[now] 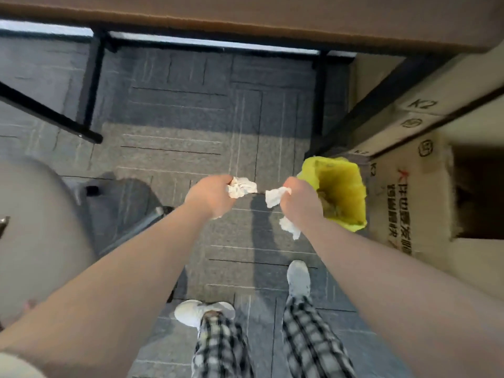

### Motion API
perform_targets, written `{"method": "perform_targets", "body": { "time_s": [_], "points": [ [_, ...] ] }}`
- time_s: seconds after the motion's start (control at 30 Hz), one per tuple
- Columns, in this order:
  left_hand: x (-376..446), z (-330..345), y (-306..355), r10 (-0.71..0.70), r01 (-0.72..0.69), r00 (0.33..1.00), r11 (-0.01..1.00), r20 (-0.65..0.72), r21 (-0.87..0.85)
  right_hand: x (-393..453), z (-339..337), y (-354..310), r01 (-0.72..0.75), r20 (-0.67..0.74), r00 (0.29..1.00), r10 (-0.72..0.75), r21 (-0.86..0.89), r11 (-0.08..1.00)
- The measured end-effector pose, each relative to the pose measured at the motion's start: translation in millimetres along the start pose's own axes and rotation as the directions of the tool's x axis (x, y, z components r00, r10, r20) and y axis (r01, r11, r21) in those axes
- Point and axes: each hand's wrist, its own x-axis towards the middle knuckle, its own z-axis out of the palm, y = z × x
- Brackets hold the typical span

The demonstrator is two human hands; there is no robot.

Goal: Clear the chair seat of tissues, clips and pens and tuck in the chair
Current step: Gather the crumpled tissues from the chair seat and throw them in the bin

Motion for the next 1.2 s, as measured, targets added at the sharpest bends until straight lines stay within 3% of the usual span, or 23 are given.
{"method": "perform_targets", "body": {
  "time_s": [0.3, 0.47, 0.97, 1.2],
  "points": [
    [55, 78, 143, 0.143, -0.144, 0.989, 0.990, 0.043, -0.001, 40, -59, 153, -0.185, -0.065, 0.980, 0.188, 0.040, 0.982],
    [84, 112, 180, 0.118, -0.113, 0.991, 0.992, 0.067, -0.062, 58, -69, 202, -0.240, -0.067, 0.967, 0.248, 0.109, 0.965],
    [134, 155, 248, -0.085, 0.139, 0.978, 0.947, 0.189, -0.291, 113, -68, 239, -0.312, -0.025, 0.943, 0.333, 0.289, 0.905],
    [142, 174, 262, -0.118, 0.184, 0.980, 0.842, 0.160, -0.507, 119, -55, 250, -0.324, 0.016, 0.937, 0.348, 0.403, 0.856]
  ]
}}
